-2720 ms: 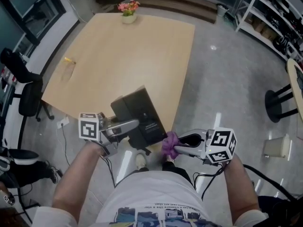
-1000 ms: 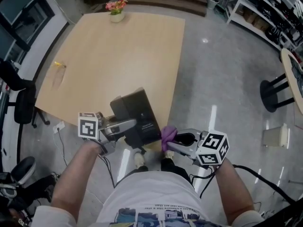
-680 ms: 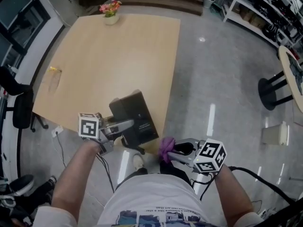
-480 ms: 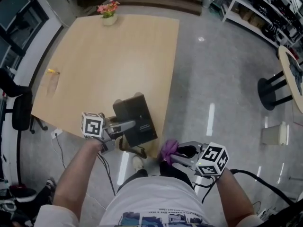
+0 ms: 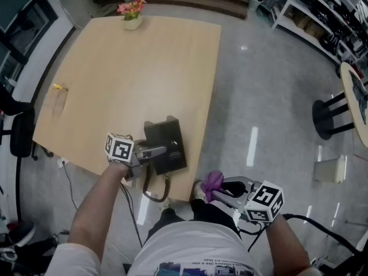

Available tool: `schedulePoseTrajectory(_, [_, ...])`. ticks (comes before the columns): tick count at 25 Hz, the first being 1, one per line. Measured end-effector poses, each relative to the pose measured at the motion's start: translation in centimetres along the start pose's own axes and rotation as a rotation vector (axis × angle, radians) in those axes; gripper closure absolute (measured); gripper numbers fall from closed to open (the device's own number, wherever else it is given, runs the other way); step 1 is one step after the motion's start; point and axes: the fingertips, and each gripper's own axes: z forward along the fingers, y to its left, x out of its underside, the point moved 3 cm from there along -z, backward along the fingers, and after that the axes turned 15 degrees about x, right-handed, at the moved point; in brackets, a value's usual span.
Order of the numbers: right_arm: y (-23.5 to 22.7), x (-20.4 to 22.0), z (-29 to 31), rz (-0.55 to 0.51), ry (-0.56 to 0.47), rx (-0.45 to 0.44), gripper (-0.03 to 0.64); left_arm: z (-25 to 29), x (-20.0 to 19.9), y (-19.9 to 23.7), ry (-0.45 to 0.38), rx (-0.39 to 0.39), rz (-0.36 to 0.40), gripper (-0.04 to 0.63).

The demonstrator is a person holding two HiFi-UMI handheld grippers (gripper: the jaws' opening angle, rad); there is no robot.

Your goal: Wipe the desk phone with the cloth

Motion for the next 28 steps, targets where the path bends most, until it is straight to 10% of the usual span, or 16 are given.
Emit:
schedulePoseTrajectory(18, [-1.6,-1.7,0.5,0.006,0.018,-0.002,0.528,-0.8,-0.2,4.1,-0.008,0.027,-0.125,0.413])
schedulePoseTrajectory(28, [-0.9,-2.9,2.0,-0.031,0.007,-0.022,0.528,-1.0,-0.1,4.7,0.063,-0.101,-0.198,0.373])
